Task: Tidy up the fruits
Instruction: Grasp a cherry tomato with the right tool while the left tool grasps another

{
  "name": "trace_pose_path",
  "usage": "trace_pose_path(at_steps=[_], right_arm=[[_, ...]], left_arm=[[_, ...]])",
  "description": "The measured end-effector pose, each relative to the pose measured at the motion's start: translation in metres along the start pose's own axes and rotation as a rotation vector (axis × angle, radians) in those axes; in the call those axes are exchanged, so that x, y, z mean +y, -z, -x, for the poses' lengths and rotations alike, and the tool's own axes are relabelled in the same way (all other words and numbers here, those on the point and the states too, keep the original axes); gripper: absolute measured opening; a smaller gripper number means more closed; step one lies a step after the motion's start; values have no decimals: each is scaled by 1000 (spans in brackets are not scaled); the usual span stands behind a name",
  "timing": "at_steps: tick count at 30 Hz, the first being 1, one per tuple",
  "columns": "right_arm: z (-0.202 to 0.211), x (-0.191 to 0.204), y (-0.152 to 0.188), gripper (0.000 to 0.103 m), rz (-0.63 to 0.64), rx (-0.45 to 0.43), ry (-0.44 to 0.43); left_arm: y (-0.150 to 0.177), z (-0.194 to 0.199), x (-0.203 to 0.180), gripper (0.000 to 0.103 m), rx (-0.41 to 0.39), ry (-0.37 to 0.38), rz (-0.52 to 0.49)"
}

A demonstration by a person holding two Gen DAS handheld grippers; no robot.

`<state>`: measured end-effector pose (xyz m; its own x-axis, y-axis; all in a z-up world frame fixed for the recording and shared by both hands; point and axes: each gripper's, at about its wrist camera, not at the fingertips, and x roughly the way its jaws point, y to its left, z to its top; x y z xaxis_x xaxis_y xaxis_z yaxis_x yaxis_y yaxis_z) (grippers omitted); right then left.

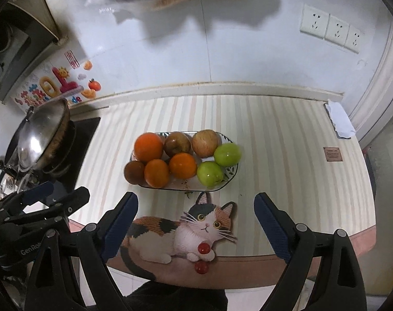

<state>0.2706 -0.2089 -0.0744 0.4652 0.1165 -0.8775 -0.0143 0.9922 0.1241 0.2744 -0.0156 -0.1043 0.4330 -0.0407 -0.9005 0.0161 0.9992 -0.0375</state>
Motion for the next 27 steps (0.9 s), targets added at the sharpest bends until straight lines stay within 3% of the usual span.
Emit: trace_pose_path(at_steps=[7, 13, 17, 21, 23, 25, 27], right_arm=[[30, 5, 8, 93, -25, -35, -2], [33, -5, 16, 93, -84, -27, -41], [-3, -23, 29, 93, -128, 71, -99], [-68, -41, 62, 92, -134, 228, -82], [-97, -48, 78, 85, -151, 300, -94], [-130, -55, 99, 69, -181, 385, -121], [-155, -56, 117, 63, -192, 448, -152]], left_arm=[[4, 26, -1, 82, -42, 11, -24], [7, 24, -3, 82, -52, 12, -19], [11, -2, -4, 82, -43, -44, -6], [23, -44, -13, 82, 55, -96, -39], [31, -63, -17, 82, 98, -130, -58], [39, -85, -21, 82, 163, -147, -75], [48, -104, -24, 82, 216, -162, -92]])
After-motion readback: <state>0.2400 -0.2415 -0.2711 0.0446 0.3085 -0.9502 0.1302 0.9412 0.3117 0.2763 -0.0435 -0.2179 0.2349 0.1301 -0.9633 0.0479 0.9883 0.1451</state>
